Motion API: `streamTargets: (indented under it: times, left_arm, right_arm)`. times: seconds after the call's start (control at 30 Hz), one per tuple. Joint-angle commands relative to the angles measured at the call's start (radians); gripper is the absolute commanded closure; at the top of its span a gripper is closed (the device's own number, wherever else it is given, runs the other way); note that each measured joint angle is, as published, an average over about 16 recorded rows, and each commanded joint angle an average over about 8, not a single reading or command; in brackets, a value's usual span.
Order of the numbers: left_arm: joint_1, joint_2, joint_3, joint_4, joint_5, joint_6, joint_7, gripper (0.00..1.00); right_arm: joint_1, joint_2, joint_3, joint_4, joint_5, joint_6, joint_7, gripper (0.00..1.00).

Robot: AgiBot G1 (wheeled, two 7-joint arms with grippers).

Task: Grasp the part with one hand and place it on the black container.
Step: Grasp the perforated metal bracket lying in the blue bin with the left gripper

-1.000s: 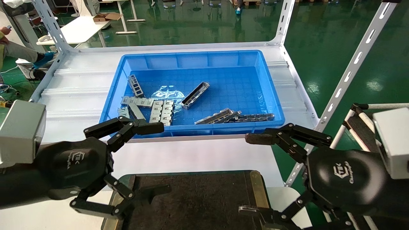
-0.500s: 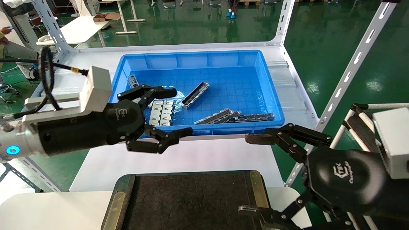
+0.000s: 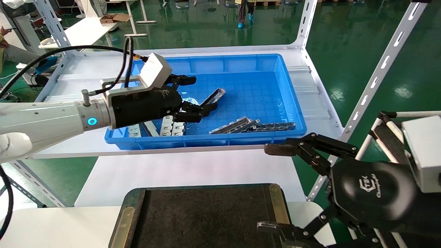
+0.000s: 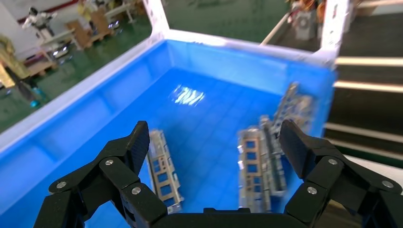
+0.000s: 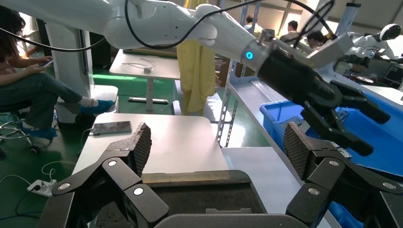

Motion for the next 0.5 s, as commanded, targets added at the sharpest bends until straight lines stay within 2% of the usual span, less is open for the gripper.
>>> streamTargets:
  times: [0.03, 0.3, 0.5]
  left_arm:
    - [-0.028, 0.037, 0.01, 0.076, 0.024, -0.027, 0.035, 0.0]
    - [-0.103, 0.168, 0.009, 0.317, 0.04, -0.162, 0.127, 0.0]
    - [-0.117, 0.225, 0.015, 0.407, 0.046, -0.247, 0.169, 0.0]
  right_arm:
    - [0.0, 0.0, 0.0, 0.0, 0.0, 0.0, 0.0, 0.0]
    - [0.0, 0.0, -0.001, 0.0, 0.001, 0.0, 0.0, 0.0]
    - [0.0, 0.0, -0.001, 0.0, 0.001, 0.001, -0.001, 0.0]
